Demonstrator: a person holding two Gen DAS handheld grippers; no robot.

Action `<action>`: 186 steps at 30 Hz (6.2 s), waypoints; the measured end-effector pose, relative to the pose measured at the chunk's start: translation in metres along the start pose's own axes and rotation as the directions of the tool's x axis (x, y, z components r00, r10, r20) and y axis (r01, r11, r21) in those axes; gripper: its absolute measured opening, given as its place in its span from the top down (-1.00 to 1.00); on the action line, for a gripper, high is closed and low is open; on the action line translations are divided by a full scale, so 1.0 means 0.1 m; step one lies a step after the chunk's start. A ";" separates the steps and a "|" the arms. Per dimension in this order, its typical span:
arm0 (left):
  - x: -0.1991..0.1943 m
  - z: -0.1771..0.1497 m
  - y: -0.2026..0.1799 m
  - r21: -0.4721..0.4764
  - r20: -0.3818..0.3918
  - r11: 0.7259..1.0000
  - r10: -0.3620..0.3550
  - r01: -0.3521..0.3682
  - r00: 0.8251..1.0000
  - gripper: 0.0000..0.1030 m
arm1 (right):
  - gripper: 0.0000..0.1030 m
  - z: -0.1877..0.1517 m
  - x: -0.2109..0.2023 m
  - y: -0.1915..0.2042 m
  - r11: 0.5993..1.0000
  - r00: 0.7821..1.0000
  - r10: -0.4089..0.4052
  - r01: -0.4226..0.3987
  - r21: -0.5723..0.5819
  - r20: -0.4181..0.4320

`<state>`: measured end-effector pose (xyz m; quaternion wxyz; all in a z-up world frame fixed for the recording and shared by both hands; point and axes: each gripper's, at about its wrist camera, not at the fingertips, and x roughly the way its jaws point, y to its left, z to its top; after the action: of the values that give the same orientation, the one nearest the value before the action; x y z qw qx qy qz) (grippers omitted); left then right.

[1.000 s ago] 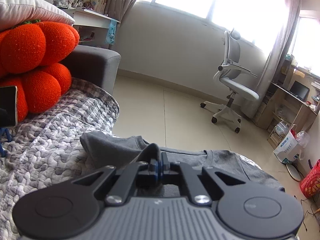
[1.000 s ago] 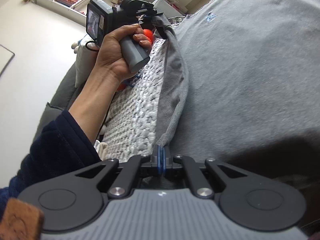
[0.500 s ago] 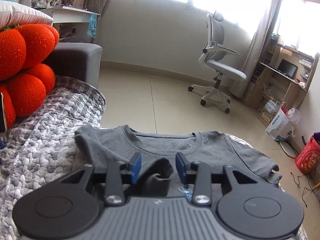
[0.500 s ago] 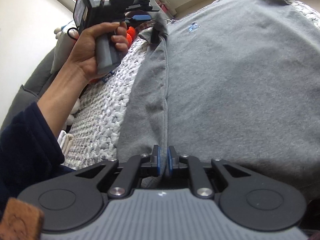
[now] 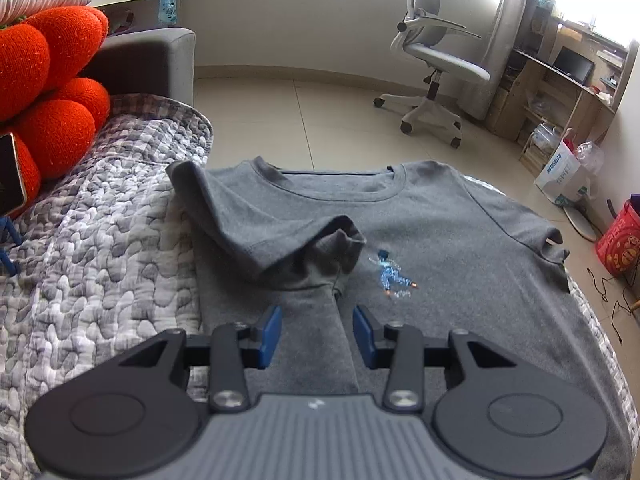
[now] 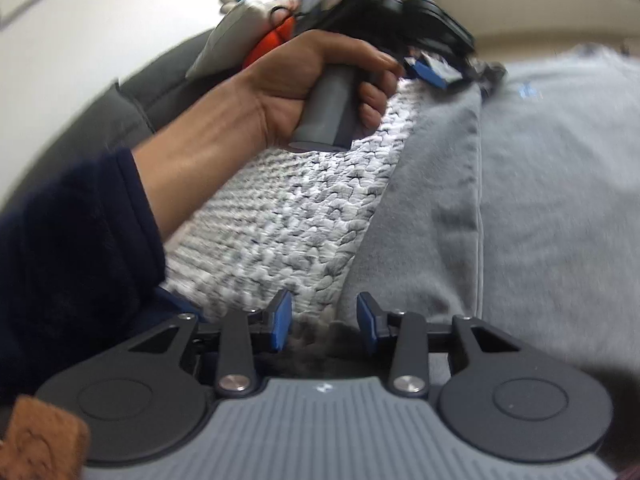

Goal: Fold clothes

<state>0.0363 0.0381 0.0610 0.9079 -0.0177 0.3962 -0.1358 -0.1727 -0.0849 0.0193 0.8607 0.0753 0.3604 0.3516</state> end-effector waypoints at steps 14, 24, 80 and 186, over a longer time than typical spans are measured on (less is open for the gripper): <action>0.01 -0.31 0.16 0.040 -0.112 0.999 0.029 -0.025 0.993 0.13 | 0.20 -0.40 0.12 0.04 0.998 0.969 -0.059 0.054 -0.027 -0.240; 0.00 -0.32 0.16 0.032 -0.125 0.999 0.010 -0.006 0.992 0.09 | 0.20 -0.26 0.01 0.09 0.987 0.999 -0.045 0.045 0.157 -0.003; -0.42 -0.38 0.44 -0.079 -0.126 0.996 -0.048 0.038 0.991 0.00 | 0.80 0.62 -0.46 -0.52 0.996 0.997 0.008 -0.015 0.085 0.082; -1.91 -1.69 0.40 -0.466 -0.072 0.878 -0.163 0.111 0.984 0.86 | 0.93 -0.38 -2.36 -1.59 0.658 0.943 -0.315 0.134 0.741 0.110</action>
<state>-0.2013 0.1390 0.0759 0.8430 -0.2528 0.4636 -0.1028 -0.2273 -0.3635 0.0643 0.8329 0.4030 0.3746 0.0600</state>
